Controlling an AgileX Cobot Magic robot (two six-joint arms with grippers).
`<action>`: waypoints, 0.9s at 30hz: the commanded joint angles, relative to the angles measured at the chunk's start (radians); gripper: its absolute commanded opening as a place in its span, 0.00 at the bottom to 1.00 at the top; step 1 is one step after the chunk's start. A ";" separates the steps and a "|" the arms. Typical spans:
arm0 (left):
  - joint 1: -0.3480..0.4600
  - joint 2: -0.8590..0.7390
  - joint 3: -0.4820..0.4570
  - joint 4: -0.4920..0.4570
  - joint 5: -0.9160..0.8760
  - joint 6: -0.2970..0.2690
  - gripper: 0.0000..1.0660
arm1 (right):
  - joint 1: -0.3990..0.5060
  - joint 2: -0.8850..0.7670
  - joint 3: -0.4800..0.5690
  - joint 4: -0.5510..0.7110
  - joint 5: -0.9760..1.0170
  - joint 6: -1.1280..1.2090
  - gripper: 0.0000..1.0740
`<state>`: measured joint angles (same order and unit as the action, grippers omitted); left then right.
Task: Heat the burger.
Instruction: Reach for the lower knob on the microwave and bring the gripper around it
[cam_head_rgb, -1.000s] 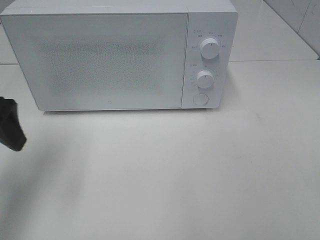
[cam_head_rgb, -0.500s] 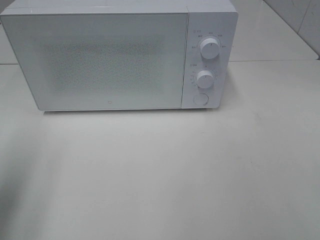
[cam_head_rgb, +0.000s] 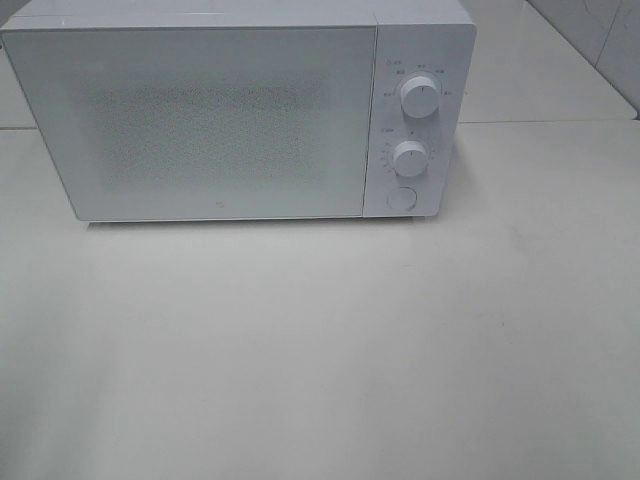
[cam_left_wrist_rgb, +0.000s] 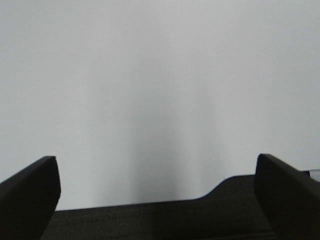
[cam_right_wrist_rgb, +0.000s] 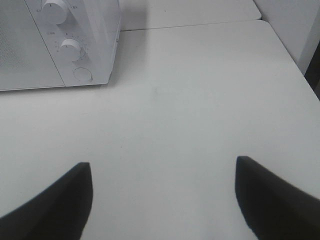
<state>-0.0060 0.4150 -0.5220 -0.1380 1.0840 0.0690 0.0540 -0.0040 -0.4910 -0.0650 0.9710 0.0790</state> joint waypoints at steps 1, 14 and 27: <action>0.000 -0.064 0.006 0.013 -0.014 -0.007 0.92 | -0.005 -0.026 0.003 0.000 -0.009 -0.001 0.71; 0.000 -0.293 0.006 0.022 -0.015 -0.006 0.92 | -0.005 -0.026 0.003 0.000 -0.009 -0.001 0.71; 0.000 -0.443 0.006 0.023 -0.015 -0.007 0.92 | -0.005 -0.026 0.003 0.000 -0.009 -0.001 0.71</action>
<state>-0.0060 -0.0040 -0.5190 -0.1130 1.0800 0.0690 0.0540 -0.0040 -0.4910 -0.0650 0.9710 0.0790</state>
